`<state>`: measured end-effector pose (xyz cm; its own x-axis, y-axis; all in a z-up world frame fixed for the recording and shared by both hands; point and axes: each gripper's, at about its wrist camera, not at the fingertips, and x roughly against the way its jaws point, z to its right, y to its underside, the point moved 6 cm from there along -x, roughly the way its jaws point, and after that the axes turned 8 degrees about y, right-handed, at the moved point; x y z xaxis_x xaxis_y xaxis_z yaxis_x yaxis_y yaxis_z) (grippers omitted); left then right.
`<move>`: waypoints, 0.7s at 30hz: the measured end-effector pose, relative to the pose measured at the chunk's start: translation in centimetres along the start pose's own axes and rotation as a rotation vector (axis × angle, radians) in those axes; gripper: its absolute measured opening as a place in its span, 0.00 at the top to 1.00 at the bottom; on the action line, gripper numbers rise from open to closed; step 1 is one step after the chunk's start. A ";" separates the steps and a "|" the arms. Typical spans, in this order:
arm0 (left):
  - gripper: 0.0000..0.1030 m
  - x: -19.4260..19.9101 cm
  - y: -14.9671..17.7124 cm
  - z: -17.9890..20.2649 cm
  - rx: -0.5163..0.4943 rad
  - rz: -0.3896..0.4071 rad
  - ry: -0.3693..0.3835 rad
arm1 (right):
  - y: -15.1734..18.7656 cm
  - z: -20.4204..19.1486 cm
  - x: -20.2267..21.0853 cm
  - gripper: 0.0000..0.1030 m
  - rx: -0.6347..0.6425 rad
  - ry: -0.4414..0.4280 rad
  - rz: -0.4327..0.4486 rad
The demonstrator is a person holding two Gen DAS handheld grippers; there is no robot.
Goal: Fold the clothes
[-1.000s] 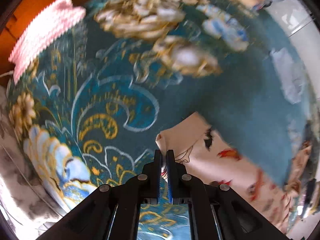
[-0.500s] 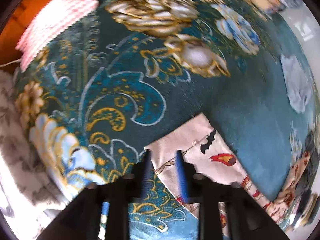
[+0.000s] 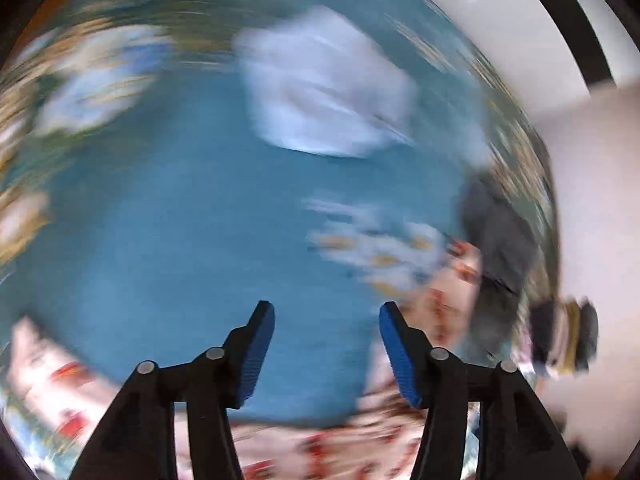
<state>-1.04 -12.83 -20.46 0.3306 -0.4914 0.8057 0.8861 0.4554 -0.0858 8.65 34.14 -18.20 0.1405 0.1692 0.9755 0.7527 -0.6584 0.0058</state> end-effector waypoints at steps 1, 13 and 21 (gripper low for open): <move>0.42 -2.1 0.1 1.9 -0.024 -0.023 0.009 | -0.5 -0.5 -0.5 0.62 0.023 0.002 -0.010; 0.41 -22.2 -3.4 9.6 0.103 -0.212 -0.021 | -2.5 -1.9 -3.7 0.58 0.119 -0.064 -0.125; 0.60 -24.9 -4.2 10.2 0.088 -0.302 -0.079 | -2.5 -2.8 -3.7 0.54 0.177 -0.114 -0.171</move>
<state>-16.27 5.08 -34.25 0.0279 -0.5562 0.8306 0.9077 0.3622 0.2121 4.50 33.09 -21.20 0.0659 0.3549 0.9326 0.8709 -0.4767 0.1199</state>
